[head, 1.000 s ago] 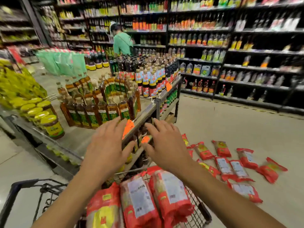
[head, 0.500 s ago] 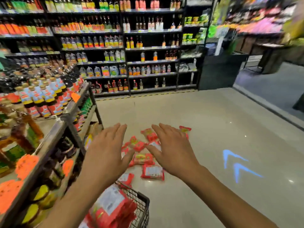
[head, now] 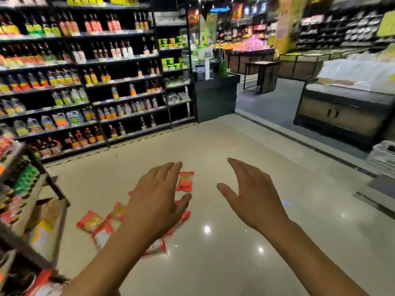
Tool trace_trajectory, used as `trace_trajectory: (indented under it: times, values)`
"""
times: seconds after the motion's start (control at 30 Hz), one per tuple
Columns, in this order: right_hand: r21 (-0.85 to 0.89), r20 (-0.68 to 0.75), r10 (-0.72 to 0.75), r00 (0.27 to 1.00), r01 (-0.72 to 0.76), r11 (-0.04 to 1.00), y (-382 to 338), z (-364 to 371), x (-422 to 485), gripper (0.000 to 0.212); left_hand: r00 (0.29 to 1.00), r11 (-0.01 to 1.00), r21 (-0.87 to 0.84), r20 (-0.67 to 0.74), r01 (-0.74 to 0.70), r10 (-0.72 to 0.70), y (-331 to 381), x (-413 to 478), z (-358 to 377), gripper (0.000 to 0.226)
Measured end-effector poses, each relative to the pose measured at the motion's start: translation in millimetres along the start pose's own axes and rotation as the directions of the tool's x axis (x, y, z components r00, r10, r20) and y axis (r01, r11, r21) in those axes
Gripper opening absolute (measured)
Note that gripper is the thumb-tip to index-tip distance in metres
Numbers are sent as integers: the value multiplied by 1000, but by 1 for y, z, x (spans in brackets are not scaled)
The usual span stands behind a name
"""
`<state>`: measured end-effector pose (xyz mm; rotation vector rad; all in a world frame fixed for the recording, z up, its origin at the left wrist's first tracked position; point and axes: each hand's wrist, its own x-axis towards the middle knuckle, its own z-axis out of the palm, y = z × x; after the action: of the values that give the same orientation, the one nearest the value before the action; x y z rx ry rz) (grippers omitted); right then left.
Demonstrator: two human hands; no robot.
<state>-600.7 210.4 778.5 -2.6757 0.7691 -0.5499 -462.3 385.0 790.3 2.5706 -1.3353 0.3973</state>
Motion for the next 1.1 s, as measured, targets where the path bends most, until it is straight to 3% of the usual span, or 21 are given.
trace_trajectory:
  times: [0.27,0.57,0.97,1.1]
  values:
    - [40,-55,132,990,-130,991,97,-53,-19,67,992,992,-36,-9,-123,122,97,50,27,80]
    - [30,-48,257,965,-256,966,170,-61,-1,65,974,972,-82,37,-222,226,154,119,70,80]
    - [-54,-10,345,938,-345,937,251,-68,150,68,967,954,-173,25,-244,252,180,304,161,79]
    - [-122,-42,315,948,-318,940,285,-60,206,66,963,949,-171,7,-266,271,188,369,180,78]
